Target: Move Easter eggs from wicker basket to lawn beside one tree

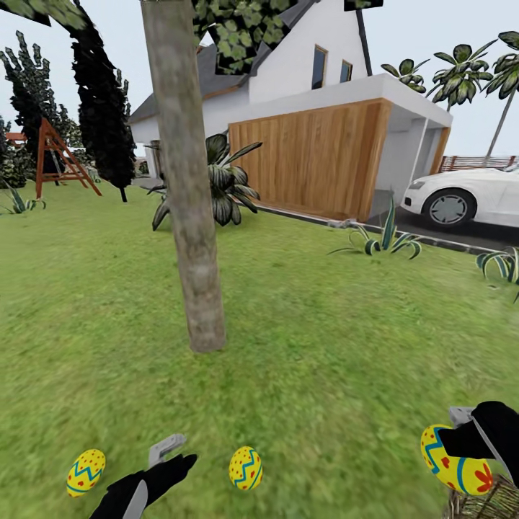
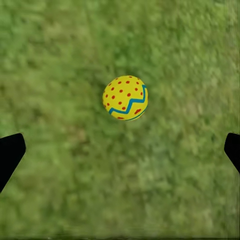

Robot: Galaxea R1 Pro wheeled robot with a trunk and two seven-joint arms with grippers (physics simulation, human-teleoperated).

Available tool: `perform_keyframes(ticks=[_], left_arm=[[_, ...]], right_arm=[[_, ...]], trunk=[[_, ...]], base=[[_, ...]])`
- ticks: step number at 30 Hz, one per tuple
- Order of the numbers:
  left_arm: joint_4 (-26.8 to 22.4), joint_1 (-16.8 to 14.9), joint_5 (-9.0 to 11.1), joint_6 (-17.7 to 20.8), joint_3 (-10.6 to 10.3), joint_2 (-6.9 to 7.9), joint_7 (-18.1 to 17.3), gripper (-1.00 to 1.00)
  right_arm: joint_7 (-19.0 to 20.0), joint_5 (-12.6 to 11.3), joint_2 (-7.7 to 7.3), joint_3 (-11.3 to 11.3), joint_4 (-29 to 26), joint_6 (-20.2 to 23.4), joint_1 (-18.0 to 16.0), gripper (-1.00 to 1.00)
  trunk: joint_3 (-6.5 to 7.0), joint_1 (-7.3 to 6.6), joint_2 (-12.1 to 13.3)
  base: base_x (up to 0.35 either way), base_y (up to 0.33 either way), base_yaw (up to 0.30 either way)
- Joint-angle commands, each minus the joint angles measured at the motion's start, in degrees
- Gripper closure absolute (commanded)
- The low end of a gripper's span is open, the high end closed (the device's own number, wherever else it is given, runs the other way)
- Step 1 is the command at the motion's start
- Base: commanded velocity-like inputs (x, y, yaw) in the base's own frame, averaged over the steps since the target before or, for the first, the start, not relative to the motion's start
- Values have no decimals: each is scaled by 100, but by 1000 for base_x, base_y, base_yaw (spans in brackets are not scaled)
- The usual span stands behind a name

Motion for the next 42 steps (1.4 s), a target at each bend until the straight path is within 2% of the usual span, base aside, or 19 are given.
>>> perform_keyframes(ticks=[1,12,17,35,38,42], left_arm=[[-4,-3,42,50,35,-8,-21,-100],[0,-3,43,49,35,-2,-19,-100],[0,-3,43,51,35,15,-19,-100],[0,-3,43,56,35,16,-19,-100],[0,-3,43,56,35,9,-19,-100],[0,-3,43,56,35,7,-19,-100]], right_arm=[[47,60,2,-15,-8,21,-3,100],[48,62,22,-14,-8,21,-3,100],[47,69,118,-15,-8,21,-3,100],[47,61,127,-14,-8,21,-3,100],[27,77,224,-1,-9,21,-3,100],[21,86,270,11,-8,29,-3,100]], trunk=[[-6,-3,-3],[-6,-3,-3],[-6,-3,-3],[-6,-3,-3],[-6,-3,-3],[-6,-3,-3]], base=[[-233,245,0],[-199,275,0],[-22,324,0],[0,340,0],[0,342,134],[0,342,274]])
